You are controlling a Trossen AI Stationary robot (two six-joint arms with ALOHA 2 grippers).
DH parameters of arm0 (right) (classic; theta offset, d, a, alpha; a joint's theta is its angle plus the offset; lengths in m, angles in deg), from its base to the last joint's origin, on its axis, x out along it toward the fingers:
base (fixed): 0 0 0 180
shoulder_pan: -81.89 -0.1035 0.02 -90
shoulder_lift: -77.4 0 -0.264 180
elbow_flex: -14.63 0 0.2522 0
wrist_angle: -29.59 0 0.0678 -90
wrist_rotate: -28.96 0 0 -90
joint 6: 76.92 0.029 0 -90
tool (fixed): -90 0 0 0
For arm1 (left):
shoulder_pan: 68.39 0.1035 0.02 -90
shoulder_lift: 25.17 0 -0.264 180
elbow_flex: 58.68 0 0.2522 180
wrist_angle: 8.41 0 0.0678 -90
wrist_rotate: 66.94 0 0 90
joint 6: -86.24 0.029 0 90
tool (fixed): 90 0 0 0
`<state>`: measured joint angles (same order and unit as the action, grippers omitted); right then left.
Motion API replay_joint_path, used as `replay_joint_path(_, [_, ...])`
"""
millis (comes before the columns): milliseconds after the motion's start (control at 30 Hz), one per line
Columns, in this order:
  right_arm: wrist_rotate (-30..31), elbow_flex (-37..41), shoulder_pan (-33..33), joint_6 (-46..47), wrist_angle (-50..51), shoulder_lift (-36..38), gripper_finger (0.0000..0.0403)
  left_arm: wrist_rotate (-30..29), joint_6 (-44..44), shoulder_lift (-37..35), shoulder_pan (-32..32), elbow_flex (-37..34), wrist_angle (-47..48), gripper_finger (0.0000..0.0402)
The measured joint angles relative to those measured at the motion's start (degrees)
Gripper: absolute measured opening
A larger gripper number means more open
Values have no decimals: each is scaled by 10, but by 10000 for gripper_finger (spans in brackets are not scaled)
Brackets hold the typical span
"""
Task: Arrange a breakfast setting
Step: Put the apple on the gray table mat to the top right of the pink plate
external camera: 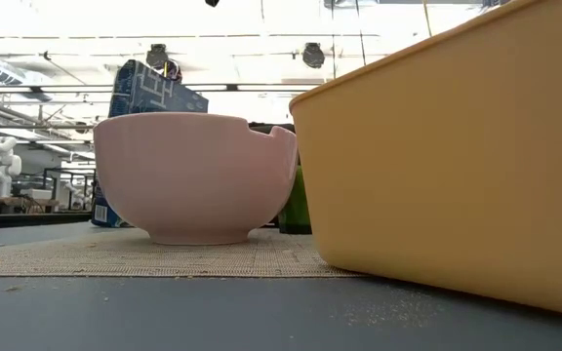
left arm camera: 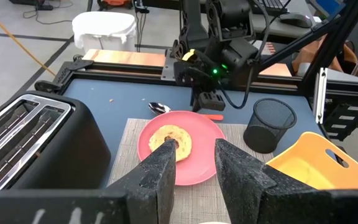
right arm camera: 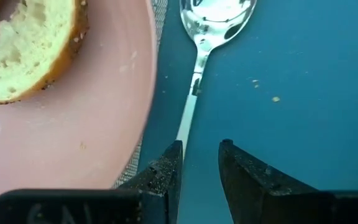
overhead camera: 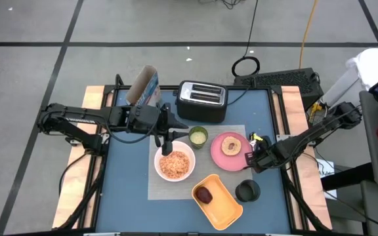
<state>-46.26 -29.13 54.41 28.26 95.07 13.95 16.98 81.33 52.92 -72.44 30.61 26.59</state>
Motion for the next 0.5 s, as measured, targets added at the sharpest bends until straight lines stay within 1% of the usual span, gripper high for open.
replay_joint_path(200, [6, 0, 0, -26, 13, 51, 98, 0, -1, 0, 0, 0, 0, 118])
replay_joint_path(367, [41, 0, 0, -63, 7, 100, 98, 0, -1, 0, 0, 0, 0, 118])
replay_joint_path(500, [69, 0, 0, -105, -16, 143, 98, 0, -1, 0, 0, 0, 0, 118])
